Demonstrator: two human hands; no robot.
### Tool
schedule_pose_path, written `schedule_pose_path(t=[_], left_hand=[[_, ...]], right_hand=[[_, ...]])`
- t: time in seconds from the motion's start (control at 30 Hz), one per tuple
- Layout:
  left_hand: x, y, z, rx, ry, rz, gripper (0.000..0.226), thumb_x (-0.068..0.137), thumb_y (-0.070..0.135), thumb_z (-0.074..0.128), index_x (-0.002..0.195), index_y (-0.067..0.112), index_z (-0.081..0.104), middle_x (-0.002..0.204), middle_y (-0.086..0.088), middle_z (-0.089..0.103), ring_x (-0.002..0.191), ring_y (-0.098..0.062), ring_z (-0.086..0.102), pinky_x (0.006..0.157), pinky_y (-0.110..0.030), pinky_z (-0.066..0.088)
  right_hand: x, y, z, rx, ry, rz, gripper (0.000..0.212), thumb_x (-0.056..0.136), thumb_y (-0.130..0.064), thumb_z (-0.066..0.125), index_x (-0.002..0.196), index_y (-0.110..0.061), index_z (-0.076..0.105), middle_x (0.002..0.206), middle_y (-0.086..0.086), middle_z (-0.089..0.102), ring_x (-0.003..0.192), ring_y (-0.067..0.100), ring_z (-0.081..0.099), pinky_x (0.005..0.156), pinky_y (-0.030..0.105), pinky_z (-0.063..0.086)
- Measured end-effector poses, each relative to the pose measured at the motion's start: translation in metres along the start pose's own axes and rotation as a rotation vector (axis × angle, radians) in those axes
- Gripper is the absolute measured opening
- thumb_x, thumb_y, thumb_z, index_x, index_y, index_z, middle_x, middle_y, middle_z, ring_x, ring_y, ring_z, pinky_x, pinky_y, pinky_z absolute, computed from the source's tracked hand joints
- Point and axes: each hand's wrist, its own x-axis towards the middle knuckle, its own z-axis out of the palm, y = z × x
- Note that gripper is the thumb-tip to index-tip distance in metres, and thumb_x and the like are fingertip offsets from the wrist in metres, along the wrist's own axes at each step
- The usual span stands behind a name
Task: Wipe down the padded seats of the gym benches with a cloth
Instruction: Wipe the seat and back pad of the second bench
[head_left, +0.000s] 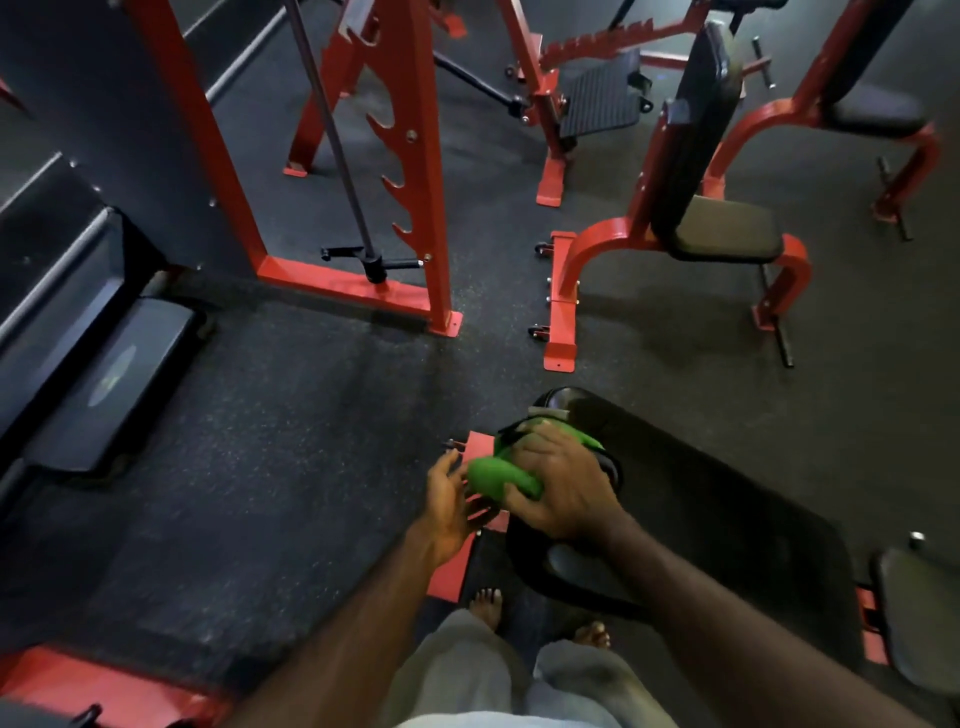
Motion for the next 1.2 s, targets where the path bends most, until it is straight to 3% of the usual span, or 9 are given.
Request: schedule_pose_path(t=[0.1, 0.2, 0.37, 0.53, 0.7, 0.83, 0.93, 1.0, 1.2], left_hand=[[0.001, 0.001, 0.0, -0.015, -0.018, 0.006, 0.062, 0.102, 0.053, 0.032, 0.128, 0.009, 0.067, 0.108, -0.016, 0.069, 0.088, -0.028, 0.064, 0.076, -0.034, 0.049], [0.002, -0.002, 0.004, 0.066, -0.004, 0.026, 0.06, 0.105, 0.051, 0.03, 0.124, 0.01, 0.069, 0.108, -0.014, 0.072, 0.086, -0.025, 0.064, 0.07, -0.031, 0.05], [0.0, 0.0, 0.016, 0.025, -0.018, 0.055, 0.044, 0.104, 0.04, 0.034, 0.109, 0.019, 0.072, 0.094, -0.004, 0.077, 0.086, -0.021, 0.065, 0.073, -0.031, 0.049], [0.001, -0.003, 0.011, 0.233, -0.01, 0.075, 0.05, 0.105, 0.047, 0.031, 0.122, 0.022, 0.07, 0.115, 0.001, 0.074, 0.095, -0.016, 0.064, 0.069, -0.029, 0.042], [-0.004, -0.001, 0.013, 0.087, -0.051, 0.13, 0.037, 0.085, 0.038, 0.057, 0.104, 0.014, 0.076, 0.106, -0.011, 0.073, 0.087, -0.022, 0.07, 0.079, -0.036, 0.052], [-0.007, -0.005, 0.012, 0.257, -0.007, 0.115, 0.038, 0.102, 0.045, 0.044, 0.12, 0.027, 0.072, 0.117, 0.003, 0.075, 0.101, -0.015, 0.068, 0.074, -0.029, 0.047], [-0.009, -0.002, 0.026, 0.233, -0.002, 0.16, 0.026, 0.103, 0.028, 0.052, 0.105, 0.019, 0.076, 0.102, -0.006, 0.076, 0.083, -0.014, 0.072, 0.063, -0.025, 0.055], [-0.006, 0.001, 0.035, 0.273, 0.046, 0.292, 0.023, 0.104, 0.013, 0.051, 0.102, 0.014, 0.073, 0.105, -0.014, 0.073, 0.088, -0.019, 0.071, 0.072, -0.023, 0.057], [-0.006, 0.002, 0.053, 0.655, 0.022, 0.583, 0.05, 0.097, 0.031, 0.062, 0.146, 0.022, 0.053, 0.132, -0.01, 0.064, 0.115, -0.02, 0.064, 0.105, -0.044, 0.052]], right_hand=[[-0.009, -0.028, 0.01, 0.053, 0.013, -0.035, 0.025, 0.084, -0.044, 0.069, 0.08, -0.02, 0.071, 0.082, 0.002, 0.066, 0.089, 0.024, 0.061, 0.095, 0.039, 0.045], [-0.025, -0.017, 0.001, 0.018, -0.167, -0.286, 0.029, 0.087, -0.048, 0.067, 0.092, -0.02, 0.073, 0.092, 0.002, 0.068, 0.095, 0.024, 0.061, 0.104, 0.043, 0.044], [-0.017, -0.024, 0.01, 0.059, 0.075, 0.101, 0.031, 0.085, -0.042, 0.071, 0.099, -0.016, 0.078, 0.102, 0.001, 0.073, 0.111, 0.024, 0.064, 0.112, 0.036, 0.039], [-0.048, -0.024, 0.005, 0.033, -0.109, -0.25, 0.033, 0.088, -0.047, 0.069, 0.104, -0.018, 0.076, 0.106, 0.001, 0.069, 0.113, 0.023, 0.061, 0.116, 0.038, 0.037], [-0.044, -0.037, 0.024, 0.111, 0.148, 0.116, 0.039, 0.085, -0.042, 0.072, 0.115, -0.017, 0.076, 0.122, 0.0, 0.07, 0.131, 0.023, 0.056, 0.117, 0.043, 0.037], [-0.069, -0.029, 0.019, 0.05, -0.004, -0.243, 0.036, 0.089, -0.046, 0.069, 0.112, -0.02, 0.075, 0.121, -0.001, 0.068, 0.135, 0.022, 0.053, 0.121, 0.041, 0.032], [-0.062, -0.018, 0.02, 0.031, 0.127, -0.082, 0.043, 0.088, -0.046, 0.07, 0.123, -0.02, 0.073, 0.135, -0.001, 0.065, 0.14, 0.022, 0.05, 0.124, 0.037, 0.028], [-0.065, -0.034, 0.035, 0.105, 0.251, 0.117, 0.044, 0.084, -0.041, 0.073, 0.121, -0.017, 0.074, 0.137, 0.002, 0.065, 0.141, 0.026, 0.049, 0.12, 0.045, 0.035], [-0.097, -0.008, 0.034, 0.034, 0.152, -0.104, 0.058, 0.094, -0.054, 0.066, 0.14, -0.02, 0.064, 0.155, -0.001, 0.051, 0.151, 0.023, 0.037, 0.121, 0.046, 0.033]])
